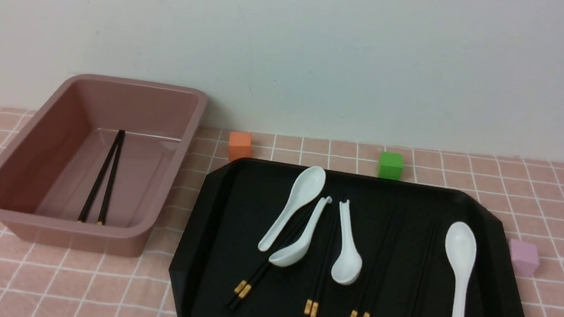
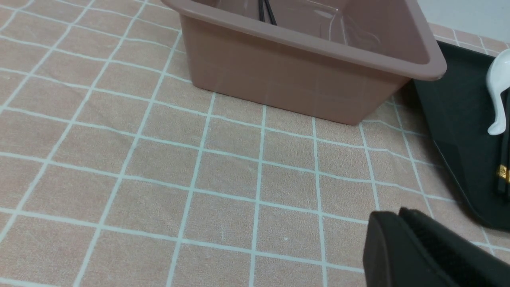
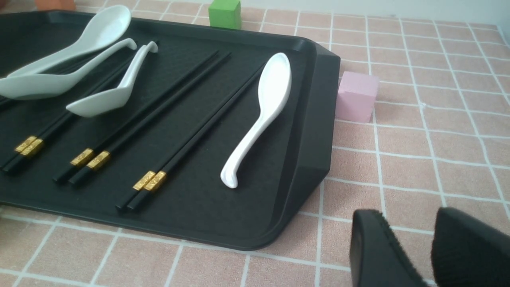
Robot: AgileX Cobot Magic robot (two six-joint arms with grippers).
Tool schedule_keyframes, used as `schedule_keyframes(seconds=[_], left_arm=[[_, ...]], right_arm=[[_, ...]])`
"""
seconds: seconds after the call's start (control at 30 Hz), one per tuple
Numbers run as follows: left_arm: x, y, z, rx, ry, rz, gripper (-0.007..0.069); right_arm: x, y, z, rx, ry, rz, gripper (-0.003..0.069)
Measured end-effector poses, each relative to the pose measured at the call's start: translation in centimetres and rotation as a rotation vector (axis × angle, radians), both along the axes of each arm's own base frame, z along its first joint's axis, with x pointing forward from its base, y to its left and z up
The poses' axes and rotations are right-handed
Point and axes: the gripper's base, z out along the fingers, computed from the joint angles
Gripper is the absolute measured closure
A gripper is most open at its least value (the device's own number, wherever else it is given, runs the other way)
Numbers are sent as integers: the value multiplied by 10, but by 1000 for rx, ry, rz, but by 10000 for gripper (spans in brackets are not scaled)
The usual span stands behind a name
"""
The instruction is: On pink tablecloth take chopsticks from black tray and put them in box.
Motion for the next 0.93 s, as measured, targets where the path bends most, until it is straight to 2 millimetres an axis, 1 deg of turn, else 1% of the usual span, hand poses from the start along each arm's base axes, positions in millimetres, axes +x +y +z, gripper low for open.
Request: schedule_keyframes(seconds=[0.93], left_arm=[[0,0,0,0,0,0,557]], right_arm=[[0,0,0,0,0,0,419]])
